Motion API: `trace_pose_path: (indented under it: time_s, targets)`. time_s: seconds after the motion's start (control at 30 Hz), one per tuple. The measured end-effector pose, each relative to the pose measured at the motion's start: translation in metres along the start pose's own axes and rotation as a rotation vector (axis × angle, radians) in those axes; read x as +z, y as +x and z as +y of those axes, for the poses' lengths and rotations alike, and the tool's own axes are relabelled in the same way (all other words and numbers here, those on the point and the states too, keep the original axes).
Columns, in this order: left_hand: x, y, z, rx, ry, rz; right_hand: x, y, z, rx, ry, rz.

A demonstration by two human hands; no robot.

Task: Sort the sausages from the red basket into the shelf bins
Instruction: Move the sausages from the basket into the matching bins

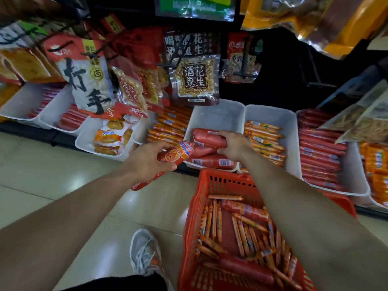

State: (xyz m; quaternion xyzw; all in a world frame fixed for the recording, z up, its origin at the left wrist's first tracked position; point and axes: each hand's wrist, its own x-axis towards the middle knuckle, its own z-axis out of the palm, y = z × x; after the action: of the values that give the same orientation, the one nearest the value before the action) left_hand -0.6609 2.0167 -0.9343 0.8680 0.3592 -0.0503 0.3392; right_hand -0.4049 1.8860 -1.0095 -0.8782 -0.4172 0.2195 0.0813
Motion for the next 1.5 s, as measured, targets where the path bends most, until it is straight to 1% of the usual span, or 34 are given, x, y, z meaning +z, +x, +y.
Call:
trace_pose_path:
  time_s: [0.13,0.23,0.3,0.43,0.53,0.63,0.73,0.8,0.87,0.97,1.1,1.2,1.27,1.33,1.4,1.43,1.5]
  targets:
    - [0.006,0.015,0.000,0.008,-0.033,-0.038,-0.010,0.035,0.000,-0.005,-0.025,0.022]
    - [0.008,0.021,0.004,0.028,-0.032,-0.035,-0.019,0.048,-0.006,-0.045,-0.050,0.130]
    - [0.010,0.024,0.007,0.039,-0.021,-0.028,-0.017,0.043,-0.011,-0.065,-0.038,0.190]
    - [0.016,0.028,0.014,0.064,-0.004,-0.037,-0.001,0.008,-0.008,-0.116,0.021,0.204]
    - [0.024,0.036,0.019,0.071,0.030,-0.065,0.010,-0.018,0.004,-0.156,0.071,0.168]
    - [0.033,0.049,0.027,0.103,0.152,-0.081,0.013,-0.037,0.013,-0.168,0.304,0.114]
    - [0.040,0.062,0.036,0.140,0.222,-0.120,0.010,-0.045,0.011,-0.239,0.467,-0.046]
    - [0.045,0.070,0.041,0.161,0.262,-0.130,0.007,-0.046,0.008,-0.265,0.476,-0.121]
    - [0.049,0.076,0.046,0.184,0.274,-0.138,0.003,-0.040,0.008,-0.258,0.420,-0.107]
    - [0.053,0.085,0.054,0.240,0.214,-0.109,-0.004,-0.032,0.009,-0.260,0.371,-0.133]
    - [0.052,0.100,0.060,0.256,0.127,0.003,-0.007,-0.019,0.018,-0.183,0.423,-0.058]
    - [0.038,0.112,0.050,0.174,0.028,0.091,-0.005,-0.007,0.037,-0.064,0.488,0.064]
    - [0.029,0.117,0.038,0.099,0.082,0.122,-0.003,0.005,0.048,0.019,0.469,0.150]
    - [0.028,0.120,0.026,0.044,0.118,0.123,-0.003,0.021,0.052,0.060,0.426,0.198]
    - [0.033,0.122,0.018,-0.003,0.095,0.110,-0.004,0.038,0.046,0.092,0.381,0.219]
    - [0.035,0.124,0.015,-0.021,0.083,0.097,-0.005,0.047,0.040,0.101,0.331,0.222]
    - [0.039,0.127,0.013,-0.047,0.066,0.066,-0.004,0.059,0.028,0.134,0.140,0.214]
